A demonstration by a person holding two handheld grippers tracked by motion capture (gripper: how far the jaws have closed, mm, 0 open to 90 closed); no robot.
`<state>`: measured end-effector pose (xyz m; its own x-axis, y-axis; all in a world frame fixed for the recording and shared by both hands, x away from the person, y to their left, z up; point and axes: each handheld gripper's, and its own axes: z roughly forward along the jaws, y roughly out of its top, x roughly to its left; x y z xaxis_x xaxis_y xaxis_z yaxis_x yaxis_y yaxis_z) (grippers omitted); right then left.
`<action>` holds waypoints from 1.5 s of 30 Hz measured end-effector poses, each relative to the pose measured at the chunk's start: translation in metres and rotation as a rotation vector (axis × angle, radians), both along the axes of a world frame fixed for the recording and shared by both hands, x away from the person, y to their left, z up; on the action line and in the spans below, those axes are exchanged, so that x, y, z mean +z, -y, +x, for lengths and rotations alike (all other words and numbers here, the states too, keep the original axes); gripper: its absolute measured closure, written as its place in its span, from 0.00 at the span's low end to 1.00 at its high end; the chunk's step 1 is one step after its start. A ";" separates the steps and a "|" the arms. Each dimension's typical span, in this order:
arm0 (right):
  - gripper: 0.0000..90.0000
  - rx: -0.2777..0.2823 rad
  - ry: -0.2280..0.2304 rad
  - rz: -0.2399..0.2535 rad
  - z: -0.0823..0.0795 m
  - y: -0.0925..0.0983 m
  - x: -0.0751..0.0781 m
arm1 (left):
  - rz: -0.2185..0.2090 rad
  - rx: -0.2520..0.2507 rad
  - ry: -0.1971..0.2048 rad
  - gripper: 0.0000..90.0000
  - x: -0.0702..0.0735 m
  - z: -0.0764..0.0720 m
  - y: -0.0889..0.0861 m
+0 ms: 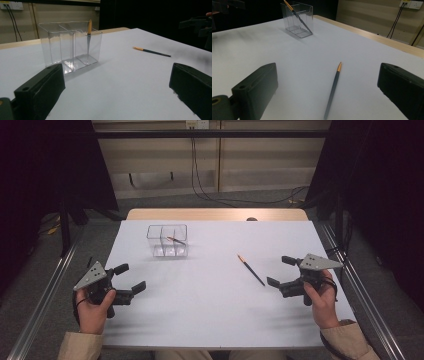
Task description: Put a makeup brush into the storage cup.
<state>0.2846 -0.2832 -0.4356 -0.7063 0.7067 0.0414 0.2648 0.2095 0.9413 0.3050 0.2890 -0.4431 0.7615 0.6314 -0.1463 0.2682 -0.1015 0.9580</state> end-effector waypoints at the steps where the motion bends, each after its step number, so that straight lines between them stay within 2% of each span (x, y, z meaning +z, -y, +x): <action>1: 0.03 -0.001 -0.005 0.000 0.000 0.000 -0.001 | 0.004 0.001 0.000 0.00 0.000 0.000 0.000; 4: 0.03 -0.007 -0.016 0.000 0.002 0.000 -0.002 | 0.003 0.000 0.004 0.00 0.000 0.000 0.000; 10: 0.03 -0.017 -0.006 0.011 0.009 -0.005 0.001 | 0.004 0.005 0.003 0.00 0.000 -0.002 -0.002; 21: 0.03 -0.003 -0.009 0.020 0.025 -0.021 0.004 | 0.007 0.001 -0.009 0.00 -0.003 -0.003 0.000; 26: 0.03 -0.005 -0.018 0.037 0.033 -0.026 0.006 | 0.003 -0.001 0.001 0.00 -0.001 0.000 0.001; 33: 0.03 -0.013 -0.025 0.033 0.044 -0.034 0.009 | -0.004 0.000 -0.008 0.00 -0.003 0.000 -0.001; 45: 0.03 -0.013 -0.046 0.009 0.059 -0.046 0.009 | 0.022 0.001 -0.006 0.00 -0.004 -0.004 -0.001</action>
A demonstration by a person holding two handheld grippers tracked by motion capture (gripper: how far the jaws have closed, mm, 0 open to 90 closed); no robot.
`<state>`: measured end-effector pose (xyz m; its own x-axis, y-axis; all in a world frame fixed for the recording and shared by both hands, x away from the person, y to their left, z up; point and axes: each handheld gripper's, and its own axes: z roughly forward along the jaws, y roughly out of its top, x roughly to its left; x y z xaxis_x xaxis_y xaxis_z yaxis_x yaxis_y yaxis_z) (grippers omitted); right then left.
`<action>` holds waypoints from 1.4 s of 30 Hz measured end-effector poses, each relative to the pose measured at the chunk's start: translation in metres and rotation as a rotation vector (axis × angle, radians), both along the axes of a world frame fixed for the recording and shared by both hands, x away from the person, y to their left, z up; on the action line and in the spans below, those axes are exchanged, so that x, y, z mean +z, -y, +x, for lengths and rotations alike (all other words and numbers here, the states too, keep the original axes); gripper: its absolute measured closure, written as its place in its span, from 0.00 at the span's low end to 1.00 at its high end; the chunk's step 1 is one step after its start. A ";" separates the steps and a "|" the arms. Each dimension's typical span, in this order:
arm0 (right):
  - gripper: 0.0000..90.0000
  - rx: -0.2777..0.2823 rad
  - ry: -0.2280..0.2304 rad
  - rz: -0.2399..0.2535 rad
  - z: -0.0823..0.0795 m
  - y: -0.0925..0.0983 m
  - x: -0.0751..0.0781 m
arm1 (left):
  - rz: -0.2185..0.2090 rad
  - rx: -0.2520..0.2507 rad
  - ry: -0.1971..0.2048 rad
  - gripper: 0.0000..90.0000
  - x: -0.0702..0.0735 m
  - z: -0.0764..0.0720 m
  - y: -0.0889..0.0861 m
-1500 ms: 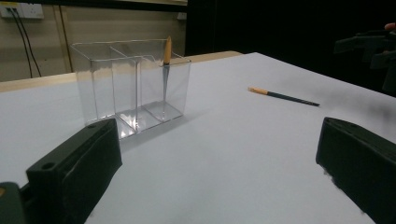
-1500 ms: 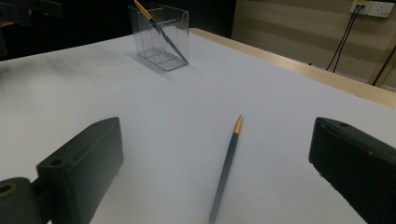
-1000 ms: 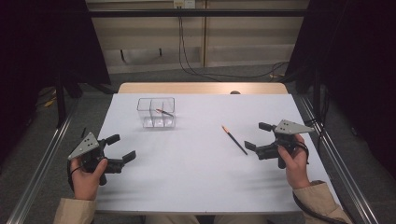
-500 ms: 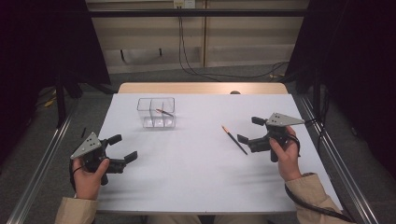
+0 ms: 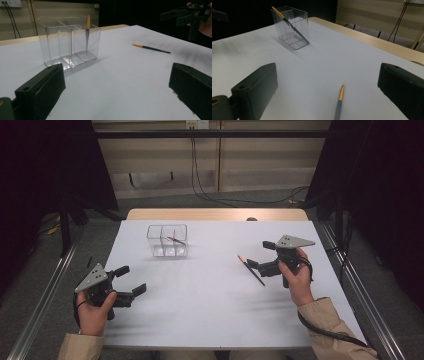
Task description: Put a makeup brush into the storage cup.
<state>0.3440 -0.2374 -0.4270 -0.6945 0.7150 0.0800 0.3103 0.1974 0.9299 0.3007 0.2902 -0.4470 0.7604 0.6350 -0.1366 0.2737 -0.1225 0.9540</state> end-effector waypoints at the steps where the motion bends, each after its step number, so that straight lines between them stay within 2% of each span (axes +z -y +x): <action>1: 0.03 0.002 -0.002 0.004 0.001 0.000 0.000 | -0.005 0.001 0.000 0.00 0.000 0.000 0.000; 12: 0.03 -0.025 -0.015 -0.009 0.009 -0.004 -0.003 | -0.004 -0.003 0.007 0.00 0.002 -0.001 0.003; 15: 0.03 -0.038 -0.031 -0.022 0.012 -0.006 -0.005 | 0.006 -0.006 0.006 0.01 0.003 0.000 0.006; 18: 0.03 -0.046 -0.048 -0.045 0.015 -0.007 -0.008 | 0.003 -0.012 0.004 0.01 0.002 0.001 0.007; 30: 0.05 -0.075 -0.123 -0.089 0.026 -0.005 -0.018 | 0.000 -0.017 0.002 0.01 0.000 0.004 0.007; 42: 0.07 -0.048 -0.205 -0.172 0.032 -0.008 -0.019 | -0.009 -0.019 -0.005 0.01 0.000 0.005 0.008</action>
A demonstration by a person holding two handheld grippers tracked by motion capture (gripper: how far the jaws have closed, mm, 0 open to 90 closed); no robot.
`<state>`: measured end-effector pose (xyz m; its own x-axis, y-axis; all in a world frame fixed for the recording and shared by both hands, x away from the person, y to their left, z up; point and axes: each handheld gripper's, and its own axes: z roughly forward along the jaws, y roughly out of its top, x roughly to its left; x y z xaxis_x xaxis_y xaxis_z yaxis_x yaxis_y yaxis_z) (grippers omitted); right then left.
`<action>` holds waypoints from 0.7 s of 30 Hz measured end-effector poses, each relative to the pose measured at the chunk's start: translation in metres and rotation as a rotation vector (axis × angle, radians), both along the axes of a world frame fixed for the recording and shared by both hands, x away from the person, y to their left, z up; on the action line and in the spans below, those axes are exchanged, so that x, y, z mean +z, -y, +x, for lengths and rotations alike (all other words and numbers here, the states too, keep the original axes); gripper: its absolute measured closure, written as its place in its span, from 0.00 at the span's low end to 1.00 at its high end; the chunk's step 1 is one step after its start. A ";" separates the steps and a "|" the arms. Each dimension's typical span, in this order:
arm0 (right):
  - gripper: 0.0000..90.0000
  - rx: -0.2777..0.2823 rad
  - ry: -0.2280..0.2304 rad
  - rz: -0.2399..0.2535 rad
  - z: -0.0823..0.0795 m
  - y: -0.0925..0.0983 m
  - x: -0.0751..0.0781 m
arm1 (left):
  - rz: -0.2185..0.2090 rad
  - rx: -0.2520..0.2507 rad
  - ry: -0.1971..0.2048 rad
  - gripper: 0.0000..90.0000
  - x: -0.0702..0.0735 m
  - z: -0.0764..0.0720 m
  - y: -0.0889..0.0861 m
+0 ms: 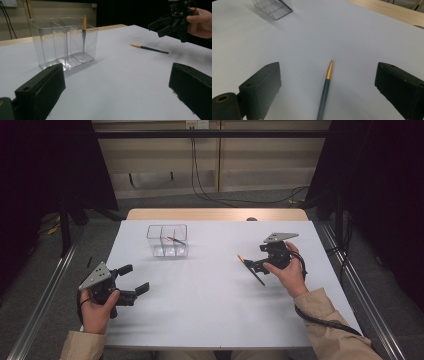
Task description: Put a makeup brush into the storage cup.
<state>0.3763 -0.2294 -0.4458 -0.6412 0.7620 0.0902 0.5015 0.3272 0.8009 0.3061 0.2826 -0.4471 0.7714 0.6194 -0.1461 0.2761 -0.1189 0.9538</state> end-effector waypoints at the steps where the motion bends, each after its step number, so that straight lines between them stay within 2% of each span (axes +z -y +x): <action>1: 0.07 -0.003 -0.005 -0.009 0.000 0.000 0.001 | 0.000 -0.001 -0.001 0.01 0.000 0.000 0.000; 9: 0.07 0.009 -0.056 -0.084 0.004 -0.002 0.004 | -0.002 0.000 -0.009 0.01 -0.001 0.000 0.001; 10: 0.07 0.014 -0.077 -0.103 0.005 -0.002 0.004 | -0.001 -0.001 -0.009 0.01 -0.001 0.000 0.001; 16: 0.09 0.048 -0.141 -0.173 0.011 -0.005 0.002 | -0.002 -0.008 -0.017 0.01 -0.002 0.000 0.001; 21: 0.09 0.054 -0.222 -0.233 0.015 -0.006 0.000 | -0.003 -0.006 -0.016 0.01 -0.002 0.000 0.001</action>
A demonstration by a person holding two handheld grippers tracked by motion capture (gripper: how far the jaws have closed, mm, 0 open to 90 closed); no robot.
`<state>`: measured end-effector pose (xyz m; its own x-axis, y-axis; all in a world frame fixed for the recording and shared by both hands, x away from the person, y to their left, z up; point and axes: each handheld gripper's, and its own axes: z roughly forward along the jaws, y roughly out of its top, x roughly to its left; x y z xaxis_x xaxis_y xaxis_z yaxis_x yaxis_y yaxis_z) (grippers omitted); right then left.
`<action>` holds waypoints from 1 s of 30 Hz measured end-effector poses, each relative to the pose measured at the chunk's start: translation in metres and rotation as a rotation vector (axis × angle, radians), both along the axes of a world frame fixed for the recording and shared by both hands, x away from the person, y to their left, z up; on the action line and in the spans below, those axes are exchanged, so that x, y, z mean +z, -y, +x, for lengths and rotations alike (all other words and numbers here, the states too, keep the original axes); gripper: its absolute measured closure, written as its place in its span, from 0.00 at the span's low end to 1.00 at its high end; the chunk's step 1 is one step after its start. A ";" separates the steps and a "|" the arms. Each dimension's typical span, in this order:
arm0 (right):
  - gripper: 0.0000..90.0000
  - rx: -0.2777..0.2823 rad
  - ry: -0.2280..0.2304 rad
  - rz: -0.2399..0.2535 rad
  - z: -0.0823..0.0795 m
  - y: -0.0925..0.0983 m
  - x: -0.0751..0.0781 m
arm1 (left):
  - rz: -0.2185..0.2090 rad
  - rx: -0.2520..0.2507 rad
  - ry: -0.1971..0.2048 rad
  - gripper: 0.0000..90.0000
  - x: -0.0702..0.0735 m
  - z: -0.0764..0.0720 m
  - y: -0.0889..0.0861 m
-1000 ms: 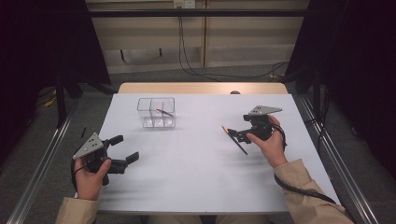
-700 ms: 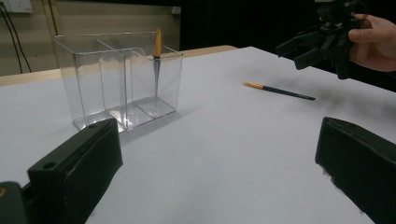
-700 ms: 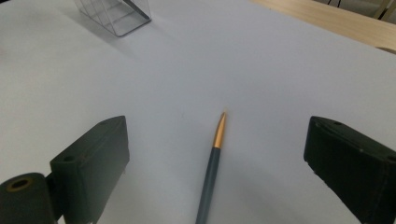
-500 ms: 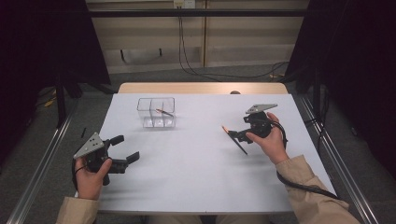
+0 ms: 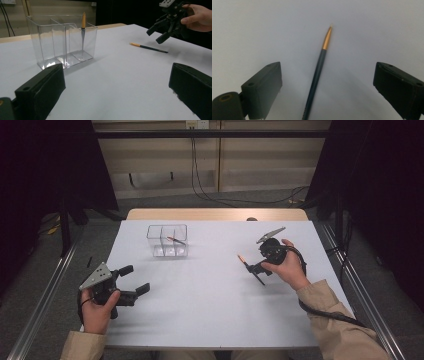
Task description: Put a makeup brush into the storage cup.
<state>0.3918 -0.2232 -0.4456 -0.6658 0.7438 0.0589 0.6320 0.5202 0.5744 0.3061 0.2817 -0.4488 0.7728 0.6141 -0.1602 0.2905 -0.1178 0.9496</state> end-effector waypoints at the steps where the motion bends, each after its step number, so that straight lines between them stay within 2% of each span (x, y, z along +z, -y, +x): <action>1: 0.10 -0.008 -0.009 -0.019 0.001 -0.001 0.000 | -0.001 0.000 -0.001 0.00 0.000 0.000 0.000; 6: 0.13 -0.003 -0.062 -0.081 0.005 -0.002 0.002 | 0.002 0.002 -0.004 0.01 0.000 0.000 0.000; 10: 0.16 -0.011 -0.105 -0.111 0.008 -0.003 0.001 | -0.004 0.001 -0.006 0.00 -0.001 0.000 0.001; 12: 0.20 -0.005 -0.113 -0.126 0.008 -0.004 0.001 | -0.001 -0.001 -0.008 0.01 -0.001 0.000 0.002; 16: 0.28 -0.006 -0.159 -0.160 0.008 -0.006 0.001 | -0.003 -0.005 -0.012 0.00 -0.001 0.000 0.002; 17: 0.28 -0.006 -0.166 -0.169 0.008 -0.006 0.000 | -0.006 -0.004 -0.011 0.00 -0.001 0.000 0.002; 23: 0.43 0.004 -0.175 -0.186 0.007 -0.006 -0.002 | -0.004 -0.009 -0.015 0.01 -0.001 0.000 0.002; 26: 0.50 0.029 -0.198 -0.199 0.006 -0.008 -0.005 | -0.001 -0.005 -0.015 0.00 -0.001 0.000 0.002; 30: 0.56 0.063 -0.205 -0.215 0.005 -0.012 -0.010 | 0.000 -0.001 -0.015 0.01 -0.002 0.000 0.003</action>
